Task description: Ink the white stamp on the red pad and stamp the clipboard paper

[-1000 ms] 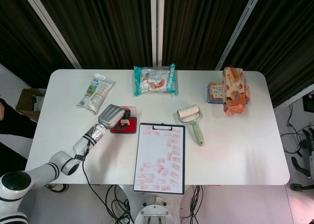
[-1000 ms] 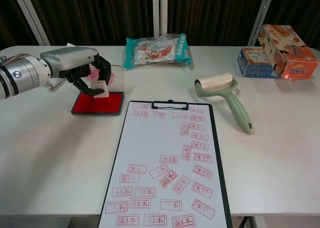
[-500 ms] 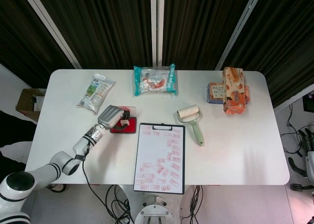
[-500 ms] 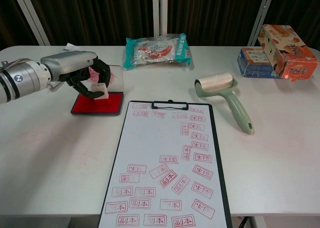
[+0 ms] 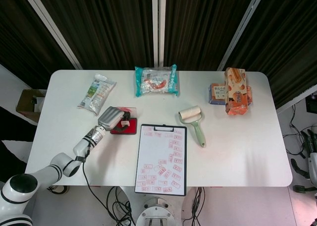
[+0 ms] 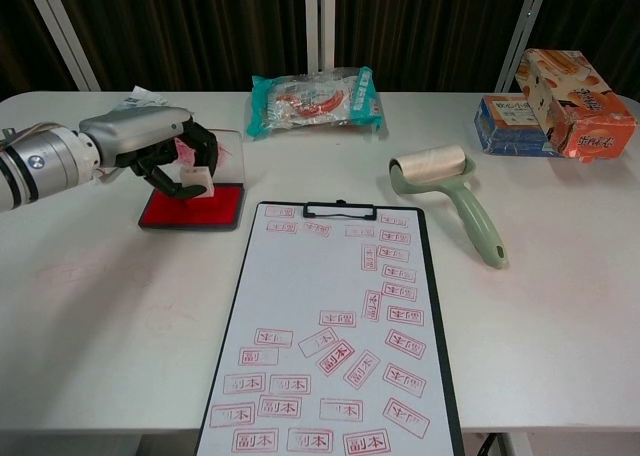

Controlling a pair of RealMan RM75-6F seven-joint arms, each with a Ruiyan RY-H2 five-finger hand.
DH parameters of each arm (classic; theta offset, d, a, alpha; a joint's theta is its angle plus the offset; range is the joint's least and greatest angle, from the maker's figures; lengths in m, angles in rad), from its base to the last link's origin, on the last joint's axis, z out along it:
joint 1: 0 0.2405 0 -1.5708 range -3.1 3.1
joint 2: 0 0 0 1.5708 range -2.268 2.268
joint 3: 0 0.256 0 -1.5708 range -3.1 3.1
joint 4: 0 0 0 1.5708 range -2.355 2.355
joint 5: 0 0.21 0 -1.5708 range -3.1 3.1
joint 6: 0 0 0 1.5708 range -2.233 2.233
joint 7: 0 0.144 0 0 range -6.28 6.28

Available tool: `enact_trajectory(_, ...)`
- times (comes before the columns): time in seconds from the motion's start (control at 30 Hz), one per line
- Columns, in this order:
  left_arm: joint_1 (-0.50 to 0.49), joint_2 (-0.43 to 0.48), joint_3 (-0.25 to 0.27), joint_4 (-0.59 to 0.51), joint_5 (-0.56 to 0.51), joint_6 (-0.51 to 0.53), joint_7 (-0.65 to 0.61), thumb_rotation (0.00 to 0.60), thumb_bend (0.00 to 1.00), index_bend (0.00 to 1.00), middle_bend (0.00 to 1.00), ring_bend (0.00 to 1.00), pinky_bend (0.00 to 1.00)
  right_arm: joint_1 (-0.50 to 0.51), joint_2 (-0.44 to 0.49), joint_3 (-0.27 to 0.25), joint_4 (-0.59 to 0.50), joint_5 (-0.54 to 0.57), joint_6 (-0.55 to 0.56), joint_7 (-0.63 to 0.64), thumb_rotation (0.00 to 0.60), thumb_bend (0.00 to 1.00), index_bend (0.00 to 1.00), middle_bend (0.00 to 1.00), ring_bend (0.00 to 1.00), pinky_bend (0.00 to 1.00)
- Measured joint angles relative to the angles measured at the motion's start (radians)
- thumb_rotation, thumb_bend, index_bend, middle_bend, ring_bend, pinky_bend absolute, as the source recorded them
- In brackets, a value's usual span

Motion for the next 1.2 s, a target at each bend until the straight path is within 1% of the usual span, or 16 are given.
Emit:
enact_trajectory(0.33,0.001,-0.002,-0.002,0.01,-0.002,0.009,-0.008,0.6,0.42,0.69,0.7,1.0,1.0,-0.006,-0.002,0.0,0.006,0.007,0.004,0.007,0.6,0.24,0.0,0.0,0.0,0.0)
enact_trajectory(0.53,-0.001,0.028,-0.016,-0.044,-0.006,0.026,-0.018,0.6,0.42,0.69,0.7,1.0,1.0,-0.009,-0.001,0.003,0.013,0.008,0.01,0.017,0.6,0.24,0.0,0.0,0.0,0.0)
enact_trajectory(0.63,-0.001,0.063,-0.018,-0.104,0.0,0.042,-0.016,0.6,0.43,0.69,0.7,1.0,1.0,-0.009,-0.002,0.005,0.019,0.009,0.01,0.025,0.6,0.24,0.0,0.0,0.0,0.0)
enact_trajectory(0.8,0.002,0.15,-0.012,-0.273,0.029,0.079,-0.002,0.6,0.45,0.69,0.7,1.0,1.0,-0.007,-0.01,0.001,0.031,0.006,0.003,0.031,0.6,0.24,0.0,0.0,0.0,0.0)
enact_trajectory(0.93,0.004,0.206,-0.005,-0.412,0.053,0.105,0.049,0.6,0.44,0.69,0.7,1.0,1.0,-0.006,-0.014,0.0,0.033,0.002,0.002,0.031,0.6,0.24,0.0,0.0,0.0,0.0)
enact_trajectory(0.97,0.005,0.213,-0.002,-0.449,0.058,0.109,0.072,0.6,0.44,0.69,0.7,1.0,1.0,-0.006,-0.016,-0.001,0.032,0.0,0.002,0.031,0.6,0.24,0.0,0.0,0.0,0.0)
enact_trajectory(1.07,0.004,0.211,0.007,-0.501,0.065,0.108,0.14,0.6,0.43,0.69,0.7,1.0,1.0,-0.006,-0.016,-0.002,0.03,-0.005,0.004,0.029,0.6,0.24,0.0,0.0,0.0,0.0)
enact_trajectory(1.2,-0.002,0.171,0.015,-0.517,0.062,0.086,0.203,0.6,0.43,0.69,0.7,1.0,1.0,-0.009,-0.012,-0.005,0.028,-0.006,0.007,0.029,0.6,0.24,0.0,0.0,0.0,0.0)
